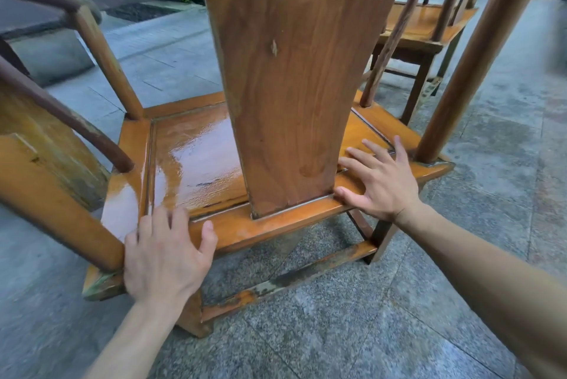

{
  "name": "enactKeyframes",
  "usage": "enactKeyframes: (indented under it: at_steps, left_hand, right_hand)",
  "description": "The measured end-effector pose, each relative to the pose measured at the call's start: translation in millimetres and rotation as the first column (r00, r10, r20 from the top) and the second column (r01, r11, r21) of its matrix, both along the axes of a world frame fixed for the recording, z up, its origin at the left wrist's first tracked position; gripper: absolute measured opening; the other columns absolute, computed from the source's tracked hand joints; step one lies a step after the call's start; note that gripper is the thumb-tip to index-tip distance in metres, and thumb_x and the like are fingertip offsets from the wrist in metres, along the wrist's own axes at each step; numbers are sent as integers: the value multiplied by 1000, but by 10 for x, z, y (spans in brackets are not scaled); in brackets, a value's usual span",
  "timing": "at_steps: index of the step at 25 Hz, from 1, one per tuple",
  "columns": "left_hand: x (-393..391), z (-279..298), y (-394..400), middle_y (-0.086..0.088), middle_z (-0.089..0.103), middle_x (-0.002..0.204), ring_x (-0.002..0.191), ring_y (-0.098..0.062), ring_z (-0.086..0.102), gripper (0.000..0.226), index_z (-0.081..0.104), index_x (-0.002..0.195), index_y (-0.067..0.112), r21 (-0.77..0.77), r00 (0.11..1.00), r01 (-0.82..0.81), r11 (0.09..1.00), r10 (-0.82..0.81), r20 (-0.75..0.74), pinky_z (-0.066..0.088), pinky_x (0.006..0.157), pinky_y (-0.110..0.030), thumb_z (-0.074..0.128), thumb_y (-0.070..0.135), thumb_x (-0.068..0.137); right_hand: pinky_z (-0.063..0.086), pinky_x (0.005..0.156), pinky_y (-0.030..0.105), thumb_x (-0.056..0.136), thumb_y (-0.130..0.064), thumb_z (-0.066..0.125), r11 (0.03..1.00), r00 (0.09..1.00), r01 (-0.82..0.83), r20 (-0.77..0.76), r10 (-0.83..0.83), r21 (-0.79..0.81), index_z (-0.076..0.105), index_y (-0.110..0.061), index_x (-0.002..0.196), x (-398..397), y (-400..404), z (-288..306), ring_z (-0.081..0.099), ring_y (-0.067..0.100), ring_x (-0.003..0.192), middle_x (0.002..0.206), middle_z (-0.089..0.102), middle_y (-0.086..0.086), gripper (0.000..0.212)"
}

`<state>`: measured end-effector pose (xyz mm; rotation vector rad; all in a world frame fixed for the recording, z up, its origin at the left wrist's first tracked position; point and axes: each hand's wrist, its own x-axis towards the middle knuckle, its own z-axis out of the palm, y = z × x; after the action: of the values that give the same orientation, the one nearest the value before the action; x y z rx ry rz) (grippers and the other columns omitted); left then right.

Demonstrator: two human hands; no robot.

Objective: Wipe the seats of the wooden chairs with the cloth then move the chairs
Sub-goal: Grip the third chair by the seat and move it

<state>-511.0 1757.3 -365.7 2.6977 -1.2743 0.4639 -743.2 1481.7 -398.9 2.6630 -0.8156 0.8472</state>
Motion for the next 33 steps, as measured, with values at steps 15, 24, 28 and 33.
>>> enactKeyframes:
  at_steps: [15,24,28,33]
  left_hand:
    - [-13,-32,13,-19,54,87,80,-40,53,57,60,96,2,-57,999,-24,998,25,21,41,64,-50,30,50,93]
    - [4,-202,-359,-23,52,87,82,-42,51,54,57,96,1,-101,998,-29,994,36,59,37,66,-51,31,49,92]
    - [-127,-191,-874,-19,54,87,84,-39,53,57,57,93,3,-55,995,-85,995,88,47,39,73,-49,31,54,92]
    - [-236,-180,-1240,-16,54,87,85,-38,54,57,56,90,6,-21,985,-169,985,169,25,41,74,-49,29,56,94]
  right_hand:
    - [41,102,66,88,-63,46,967,975,-85,180,131,-242,79,-18,100,23,-191,-182,74,28,98,105,77,7,57]
    - [32,107,71,90,-42,45,956,970,-148,153,191,-252,76,-12,91,145,-704,-203,75,29,89,104,76,8,43]
    - [17,107,79,88,-34,37,984,982,-115,132,133,-133,69,-8,92,363,-1332,-184,72,32,96,112,73,10,42]
    - [17,108,76,86,-35,35,983,979,-176,96,180,-44,67,-7,92,493,-1796,-121,70,33,95,113,71,10,42]
